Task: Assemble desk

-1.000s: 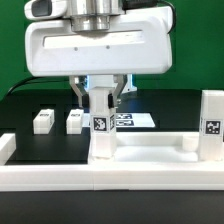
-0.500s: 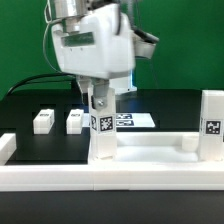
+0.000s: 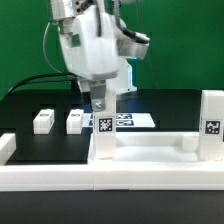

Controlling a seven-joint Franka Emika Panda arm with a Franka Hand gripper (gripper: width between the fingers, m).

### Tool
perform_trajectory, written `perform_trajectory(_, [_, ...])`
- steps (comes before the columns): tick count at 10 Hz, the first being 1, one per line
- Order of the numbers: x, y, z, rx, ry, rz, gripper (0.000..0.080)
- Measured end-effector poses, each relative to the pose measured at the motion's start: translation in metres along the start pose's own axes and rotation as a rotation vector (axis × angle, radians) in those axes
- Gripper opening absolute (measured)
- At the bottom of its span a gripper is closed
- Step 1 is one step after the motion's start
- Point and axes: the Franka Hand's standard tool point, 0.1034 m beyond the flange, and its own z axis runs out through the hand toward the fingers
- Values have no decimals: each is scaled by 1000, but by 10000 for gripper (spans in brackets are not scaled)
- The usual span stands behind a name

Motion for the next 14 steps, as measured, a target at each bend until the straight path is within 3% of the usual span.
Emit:
perform_trajectory(1, [-6,-2,2,-10,-16,-225,637])
perform_trajectory(3, [-7,-1,-6,24,22,-333,648])
perform_trajectory(6, [-7,1,-4,16,25,-504,649])
perform_trajectory(8, [-19,-3,1,-42,59,-914,649])
perform_trajectory(9, [-22,-9,-1,-54,52,-1045,649])
perform_trajectory(11, [-18,-6,-1,-56,54,-1027,649])
perform_trajectory(13, [-18,-6,-1,-56,54,-1011,405])
perform_trajectory(14, [-18,-6,0,-54,55,-969,405])
